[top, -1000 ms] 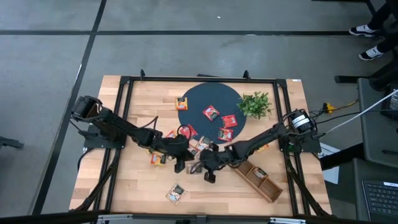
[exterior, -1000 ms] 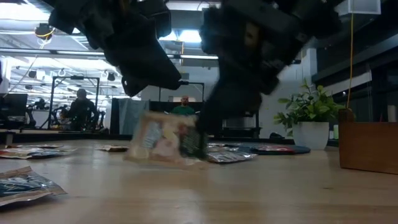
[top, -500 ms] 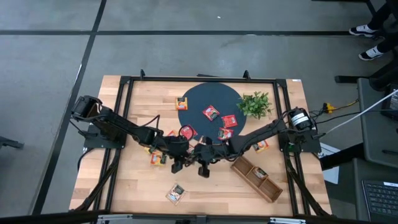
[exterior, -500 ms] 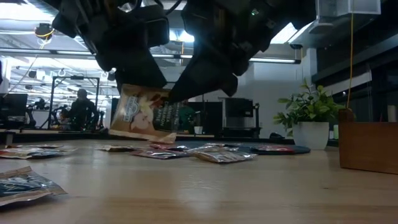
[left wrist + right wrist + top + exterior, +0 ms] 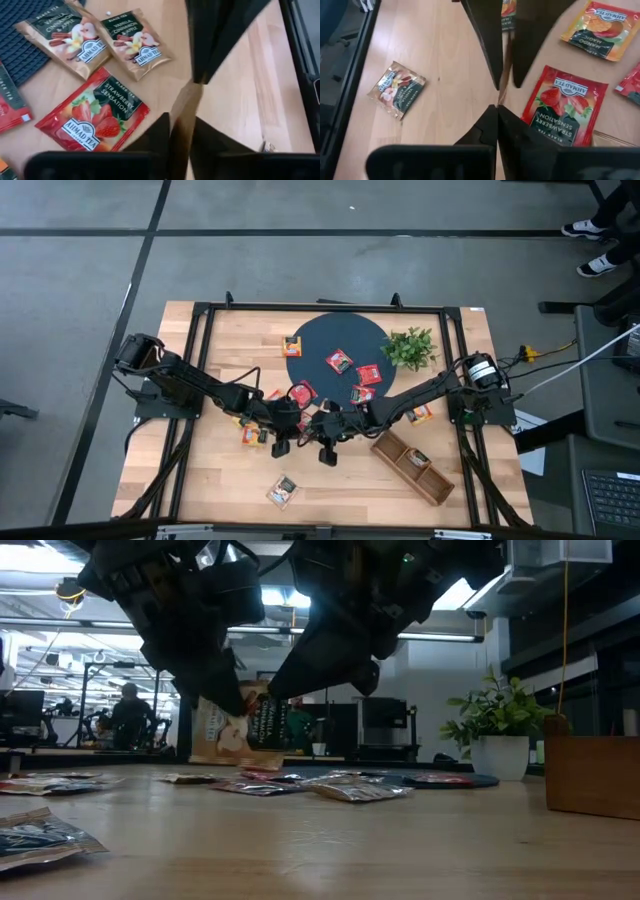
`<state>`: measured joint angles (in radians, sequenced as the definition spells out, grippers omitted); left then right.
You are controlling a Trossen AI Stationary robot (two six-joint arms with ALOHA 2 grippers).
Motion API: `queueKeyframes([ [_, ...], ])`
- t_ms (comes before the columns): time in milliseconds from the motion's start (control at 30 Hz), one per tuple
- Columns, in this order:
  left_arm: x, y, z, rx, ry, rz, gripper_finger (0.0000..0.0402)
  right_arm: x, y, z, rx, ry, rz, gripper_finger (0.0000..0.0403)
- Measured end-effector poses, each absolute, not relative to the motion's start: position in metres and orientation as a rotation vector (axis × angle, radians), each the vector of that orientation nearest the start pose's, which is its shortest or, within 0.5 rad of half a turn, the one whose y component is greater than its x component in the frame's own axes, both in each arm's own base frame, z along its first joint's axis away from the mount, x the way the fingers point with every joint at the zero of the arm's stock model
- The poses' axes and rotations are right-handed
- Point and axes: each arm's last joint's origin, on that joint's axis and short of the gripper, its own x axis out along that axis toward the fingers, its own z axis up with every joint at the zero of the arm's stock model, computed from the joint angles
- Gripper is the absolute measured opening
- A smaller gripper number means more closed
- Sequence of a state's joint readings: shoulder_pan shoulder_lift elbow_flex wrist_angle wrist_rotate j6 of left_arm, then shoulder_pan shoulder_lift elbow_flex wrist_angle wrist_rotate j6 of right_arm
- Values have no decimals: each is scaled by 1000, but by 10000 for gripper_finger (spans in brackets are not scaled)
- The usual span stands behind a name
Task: Pick & Place Tea
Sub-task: Put the brown tea bag into the middle section of the wooden organizer
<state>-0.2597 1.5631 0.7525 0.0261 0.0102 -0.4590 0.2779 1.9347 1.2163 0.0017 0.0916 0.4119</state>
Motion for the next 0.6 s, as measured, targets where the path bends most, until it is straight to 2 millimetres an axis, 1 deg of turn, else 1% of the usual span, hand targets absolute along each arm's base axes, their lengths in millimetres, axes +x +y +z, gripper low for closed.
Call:
queueKeyframes([
  [67,289,-77,163,-336,821,-75,12,396,109,171,246,735,65,9],
  [133,289,-78,163,-340,819,-74,8,397,108,171,246,744,118,11],
  [200,289,-77,163,-349,817,-58,6,397,106,170,266,757,130,19],
  [267,289,-77,163,-356,818,-43,6,395,106,168,282,789,125,37],
  [367,289,-76,163,-363,808,-15,5,392,106,165,298,833,113,76],
  [467,292,-80,167,-372,756,-30,4,388,105,164,292,874,103,113],
  [533,293,-85,171,-376,687,-50,4,385,105,168,283,880,89,128],
  [600,294,-89,172,-371,636,-57,3,381,106,175,262,877,60,135],
])
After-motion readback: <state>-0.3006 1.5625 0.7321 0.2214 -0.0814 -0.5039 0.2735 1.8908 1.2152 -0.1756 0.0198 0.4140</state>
